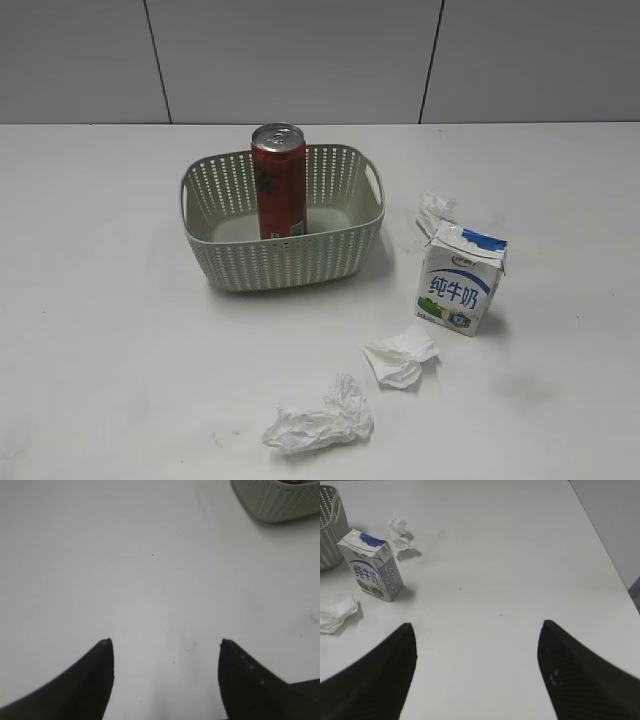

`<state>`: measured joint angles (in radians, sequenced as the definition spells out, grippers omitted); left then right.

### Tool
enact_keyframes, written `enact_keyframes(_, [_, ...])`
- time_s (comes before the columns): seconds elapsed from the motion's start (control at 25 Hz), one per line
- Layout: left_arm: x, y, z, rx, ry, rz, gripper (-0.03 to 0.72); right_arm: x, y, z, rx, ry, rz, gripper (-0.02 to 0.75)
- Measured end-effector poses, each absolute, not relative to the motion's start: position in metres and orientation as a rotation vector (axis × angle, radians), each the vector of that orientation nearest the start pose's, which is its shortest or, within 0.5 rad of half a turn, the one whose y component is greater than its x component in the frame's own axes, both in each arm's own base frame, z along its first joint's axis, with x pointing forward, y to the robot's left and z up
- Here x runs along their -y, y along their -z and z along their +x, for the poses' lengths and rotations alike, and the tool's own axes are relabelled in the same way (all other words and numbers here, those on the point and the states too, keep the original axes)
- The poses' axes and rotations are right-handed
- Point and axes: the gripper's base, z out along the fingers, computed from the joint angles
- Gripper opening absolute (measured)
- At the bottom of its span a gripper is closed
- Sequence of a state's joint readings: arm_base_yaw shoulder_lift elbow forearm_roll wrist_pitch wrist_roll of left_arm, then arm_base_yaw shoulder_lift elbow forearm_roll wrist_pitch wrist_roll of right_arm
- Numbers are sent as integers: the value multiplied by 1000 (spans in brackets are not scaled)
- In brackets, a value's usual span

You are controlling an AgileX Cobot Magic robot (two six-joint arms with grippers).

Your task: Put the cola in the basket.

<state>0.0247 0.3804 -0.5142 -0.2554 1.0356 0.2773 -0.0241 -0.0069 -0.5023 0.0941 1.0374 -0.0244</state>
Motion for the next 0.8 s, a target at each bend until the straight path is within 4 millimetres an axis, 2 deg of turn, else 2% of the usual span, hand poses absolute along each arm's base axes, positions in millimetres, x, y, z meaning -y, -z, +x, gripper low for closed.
enact_keyframes(0.36, [16, -278, 48, -2313, 152, 190, 501, -7, -280, -5, -2009, -81, -4, 571])
enact_keyframes(0.8, [17, -285, 4, -2039, 112, 197, 501, -7, -280, -5, -2009, -81, -4, 571])
